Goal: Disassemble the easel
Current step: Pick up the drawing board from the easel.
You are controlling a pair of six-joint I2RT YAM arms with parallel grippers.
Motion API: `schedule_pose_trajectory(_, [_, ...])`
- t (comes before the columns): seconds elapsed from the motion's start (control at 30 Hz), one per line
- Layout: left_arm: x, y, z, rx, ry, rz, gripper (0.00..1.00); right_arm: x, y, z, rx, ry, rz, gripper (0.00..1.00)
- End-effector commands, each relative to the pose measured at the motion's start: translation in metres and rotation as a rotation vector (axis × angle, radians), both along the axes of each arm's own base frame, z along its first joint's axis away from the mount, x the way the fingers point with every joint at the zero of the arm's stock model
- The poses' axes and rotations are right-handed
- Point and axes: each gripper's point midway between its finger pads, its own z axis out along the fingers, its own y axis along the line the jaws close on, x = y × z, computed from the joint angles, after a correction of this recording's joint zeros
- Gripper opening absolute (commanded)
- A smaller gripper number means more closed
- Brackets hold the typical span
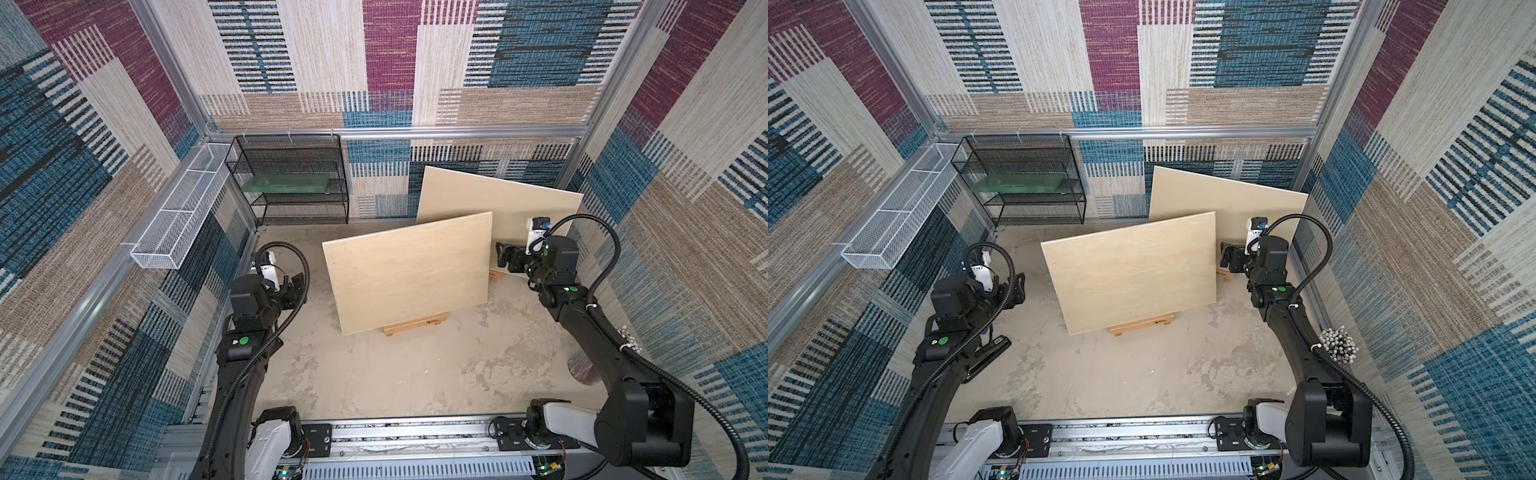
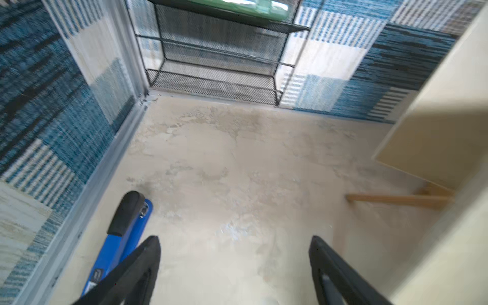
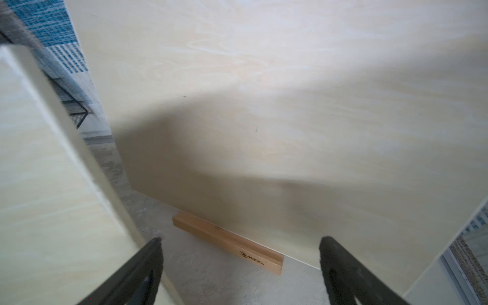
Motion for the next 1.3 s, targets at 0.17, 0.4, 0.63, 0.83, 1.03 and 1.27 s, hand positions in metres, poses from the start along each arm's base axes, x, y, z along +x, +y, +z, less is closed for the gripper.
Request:
schedule_pose_trajectory(0.17, [-0.037, -0.069, -0.006, -0.233, 0.153, -0.351, 0.89, -0.014, 0.056, 0.002, 0.074, 0.098, 0.377, 0.95])
schedule_pose_trajectory(0.4, [-0.041, -0.093, 0.004, -0.309, 0.146, -0.493, 0.88, -0.028, 0.067, 0.002, 0.091, 0.069, 0.460, 0.95])
schedule_pose_trajectory(0.63, [-0.031, -0.105, 0.001, -0.354, 0.141, -0.567, 0.88, -0.030, 0.079, -0.015, 0.114, 0.089, 0.590, 0.95])
schedule_pose_trajectory(0.83, [-0.009, -0.101, -0.013, -0.332, 0.145, -0.548, 0.87, -0.025, 0.072, -0.020, 0.131, 0.056, 0.611, 0.96])
schedule_pose_trajectory(1.03, [0.010, -0.104, -0.012, -0.343, 0.115, -0.569, 0.80, -0.025, 0.067, -0.021, 0.147, 0.046, 0.645, 1.00])
schedule_pose_trajectory(1.27, [0.019, -0.108, -0.008, -0.334, 0.108, -0.604, 0.76, -0.029, 0.057, -0.014, 0.219, 0.020, 0.684, 0.97])
